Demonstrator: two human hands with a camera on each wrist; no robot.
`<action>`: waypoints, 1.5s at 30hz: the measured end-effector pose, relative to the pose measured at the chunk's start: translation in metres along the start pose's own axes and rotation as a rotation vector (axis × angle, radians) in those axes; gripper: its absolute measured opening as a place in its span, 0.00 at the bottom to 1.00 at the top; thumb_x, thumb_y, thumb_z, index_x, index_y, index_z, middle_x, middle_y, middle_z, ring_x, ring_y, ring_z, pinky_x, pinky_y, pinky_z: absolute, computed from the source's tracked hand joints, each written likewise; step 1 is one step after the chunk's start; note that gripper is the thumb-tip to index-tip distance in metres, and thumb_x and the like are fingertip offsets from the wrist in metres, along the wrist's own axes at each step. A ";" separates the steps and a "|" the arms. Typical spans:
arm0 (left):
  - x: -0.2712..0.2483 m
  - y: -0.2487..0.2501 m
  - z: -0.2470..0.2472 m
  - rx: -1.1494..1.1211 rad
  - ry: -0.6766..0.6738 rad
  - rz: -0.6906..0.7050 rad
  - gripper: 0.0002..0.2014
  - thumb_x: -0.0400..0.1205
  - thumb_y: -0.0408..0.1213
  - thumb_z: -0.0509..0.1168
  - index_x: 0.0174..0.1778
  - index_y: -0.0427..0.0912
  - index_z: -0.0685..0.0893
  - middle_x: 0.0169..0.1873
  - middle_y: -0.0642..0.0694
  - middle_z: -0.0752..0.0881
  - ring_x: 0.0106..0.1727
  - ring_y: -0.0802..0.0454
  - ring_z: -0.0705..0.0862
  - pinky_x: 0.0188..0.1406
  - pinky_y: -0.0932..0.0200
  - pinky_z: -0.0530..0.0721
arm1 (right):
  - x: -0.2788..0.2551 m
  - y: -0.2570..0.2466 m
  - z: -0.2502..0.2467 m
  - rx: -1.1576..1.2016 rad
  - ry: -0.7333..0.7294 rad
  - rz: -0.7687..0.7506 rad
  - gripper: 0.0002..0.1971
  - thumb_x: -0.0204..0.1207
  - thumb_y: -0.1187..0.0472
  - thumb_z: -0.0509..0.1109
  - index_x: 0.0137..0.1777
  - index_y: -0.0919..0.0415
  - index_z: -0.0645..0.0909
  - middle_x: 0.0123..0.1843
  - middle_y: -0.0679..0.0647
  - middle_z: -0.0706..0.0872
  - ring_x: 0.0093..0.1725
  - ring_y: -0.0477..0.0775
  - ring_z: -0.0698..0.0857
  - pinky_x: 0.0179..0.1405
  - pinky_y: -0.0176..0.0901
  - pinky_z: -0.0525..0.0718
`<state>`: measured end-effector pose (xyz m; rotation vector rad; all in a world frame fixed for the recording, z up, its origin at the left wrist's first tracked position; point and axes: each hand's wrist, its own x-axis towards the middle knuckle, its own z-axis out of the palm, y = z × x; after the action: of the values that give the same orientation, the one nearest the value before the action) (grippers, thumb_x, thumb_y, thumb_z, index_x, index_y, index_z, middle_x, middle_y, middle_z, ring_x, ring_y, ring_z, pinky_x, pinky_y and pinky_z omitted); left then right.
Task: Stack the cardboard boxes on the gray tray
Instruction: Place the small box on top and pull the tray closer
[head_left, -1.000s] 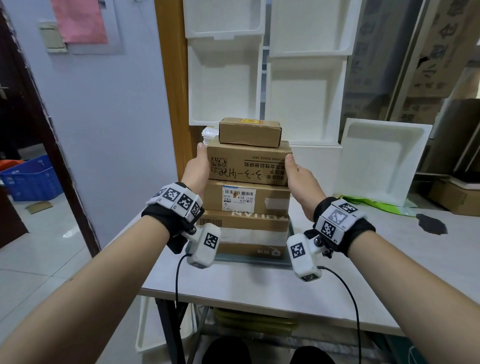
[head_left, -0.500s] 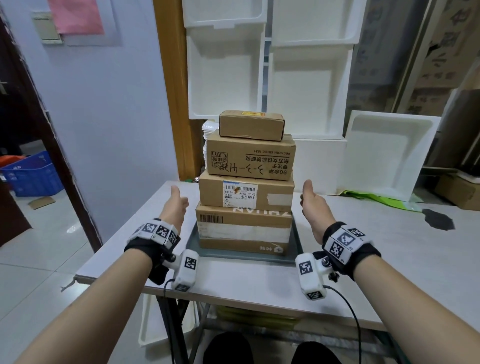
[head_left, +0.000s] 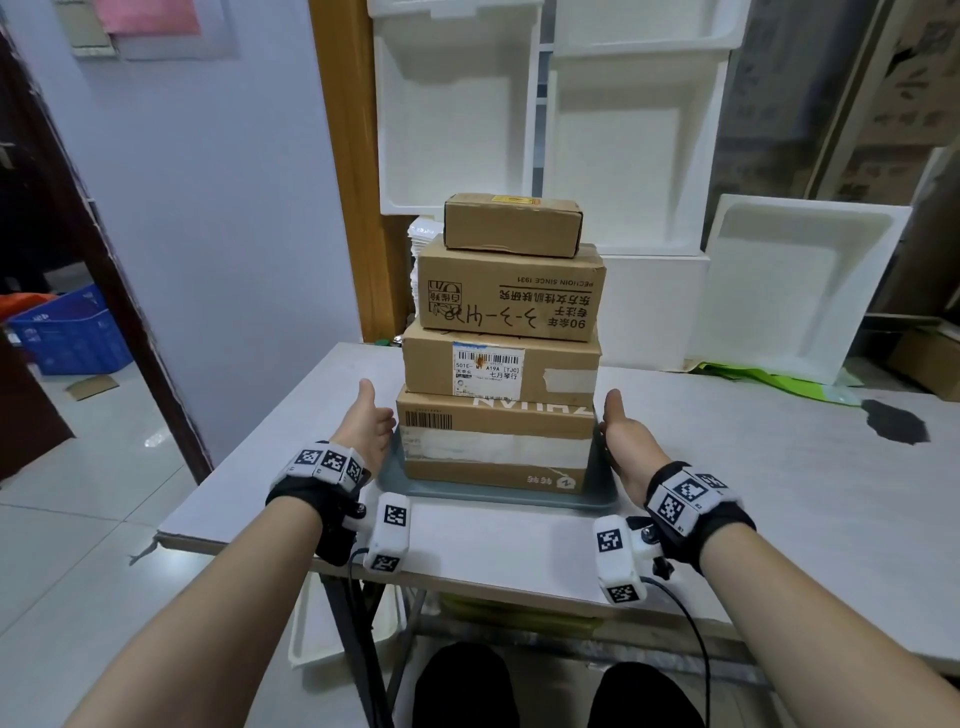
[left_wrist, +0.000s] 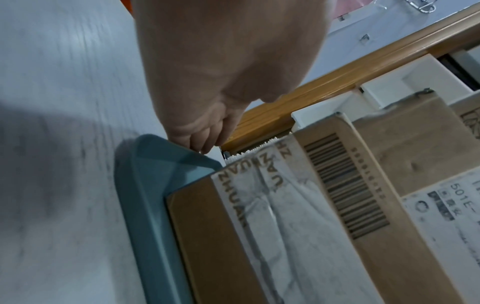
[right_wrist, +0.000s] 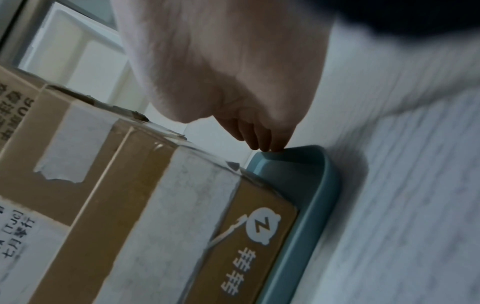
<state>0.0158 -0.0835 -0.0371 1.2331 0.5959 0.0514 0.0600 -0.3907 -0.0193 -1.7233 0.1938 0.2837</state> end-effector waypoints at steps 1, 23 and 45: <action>0.000 -0.001 -0.001 -0.006 -0.004 0.003 0.50 0.79 0.72 0.42 0.83 0.31 0.59 0.82 0.36 0.64 0.83 0.44 0.63 0.83 0.48 0.59 | 0.001 0.002 0.001 0.006 0.000 0.010 0.42 0.81 0.31 0.44 0.77 0.65 0.71 0.78 0.61 0.76 0.77 0.61 0.73 0.79 0.55 0.67; 0.002 -0.021 0.043 0.045 -0.092 0.001 0.46 0.82 0.70 0.42 0.84 0.33 0.58 0.82 0.39 0.65 0.82 0.47 0.64 0.82 0.50 0.59 | 0.013 0.024 -0.040 -0.015 0.074 0.008 0.41 0.81 0.32 0.44 0.77 0.65 0.72 0.77 0.63 0.76 0.75 0.63 0.74 0.77 0.57 0.69; -0.031 -0.043 0.116 0.090 -0.149 -0.015 0.44 0.83 0.68 0.42 0.85 0.37 0.55 0.83 0.42 0.63 0.83 0.48 0.62 0.83 0.48 0.56 | 0.007 0.040 -0.107 -0.016 0.154 -0.029 0.35 0.83 0.35 0.44 0.66 0.60 0.81 0.67 0.63 0.83 0.64 0.62 0.80 0.66 0.51 0.75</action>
<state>0.0300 -0.2103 -0.0396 1.3068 0.4815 -0.0796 0.0634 -0.5033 -0.0428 -1.7636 0.2792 0.1312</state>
